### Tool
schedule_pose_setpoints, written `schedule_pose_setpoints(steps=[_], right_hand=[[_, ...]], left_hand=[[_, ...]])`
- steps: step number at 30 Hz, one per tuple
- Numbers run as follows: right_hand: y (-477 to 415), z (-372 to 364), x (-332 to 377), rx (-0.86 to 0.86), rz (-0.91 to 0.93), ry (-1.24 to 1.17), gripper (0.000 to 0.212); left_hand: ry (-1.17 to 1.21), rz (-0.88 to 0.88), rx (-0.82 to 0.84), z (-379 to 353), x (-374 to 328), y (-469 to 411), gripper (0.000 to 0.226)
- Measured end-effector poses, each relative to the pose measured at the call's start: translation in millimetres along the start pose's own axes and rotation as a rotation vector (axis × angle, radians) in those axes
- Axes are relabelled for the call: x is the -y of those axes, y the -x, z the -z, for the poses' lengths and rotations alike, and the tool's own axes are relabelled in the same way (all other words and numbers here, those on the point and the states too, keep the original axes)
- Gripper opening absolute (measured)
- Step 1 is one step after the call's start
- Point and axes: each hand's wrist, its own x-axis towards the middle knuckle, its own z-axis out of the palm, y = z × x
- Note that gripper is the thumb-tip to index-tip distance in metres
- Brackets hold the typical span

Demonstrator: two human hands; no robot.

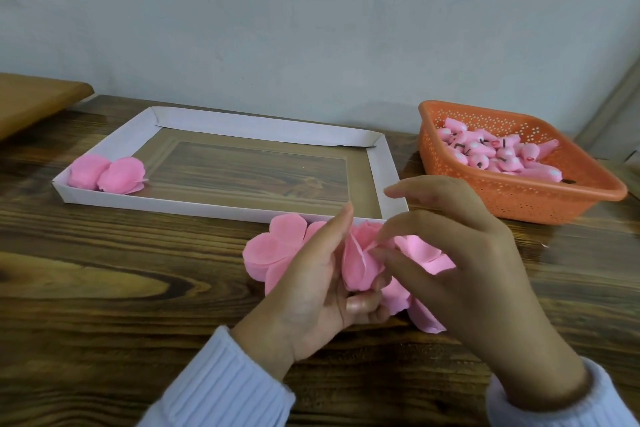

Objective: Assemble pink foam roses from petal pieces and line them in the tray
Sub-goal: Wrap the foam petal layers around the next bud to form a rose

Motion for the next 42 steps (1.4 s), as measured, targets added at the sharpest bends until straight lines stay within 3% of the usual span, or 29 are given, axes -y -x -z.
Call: schedule_pose_setpoints(steps=[12,20,26,42], right_hand=[[-1.1,2.8,-1.0,-0.012,-0.097,-0.006,0.014],[0.3,1.1,-0.5,0.031,-0.091,-0.064,0.006],[0.8,1.9,-2.3,-0.029,-0.093,-0.049,0.011],[1.5,0.0,-2.1,0.061,-0.115,-0.047,0.007]], left_hand=[[-0.001,0.025,-0.007,-2.1,-0.2,0.1,0.053],[-0.004,0.026,-0.012,-2.6,-0.2,0.0,0.049],[0.0,0.029,-0.013,-3.1,0.1,-0.2,0.051],[-0.02,0.03,-0.02,-1.3,2.0,-1.9,0.051]])
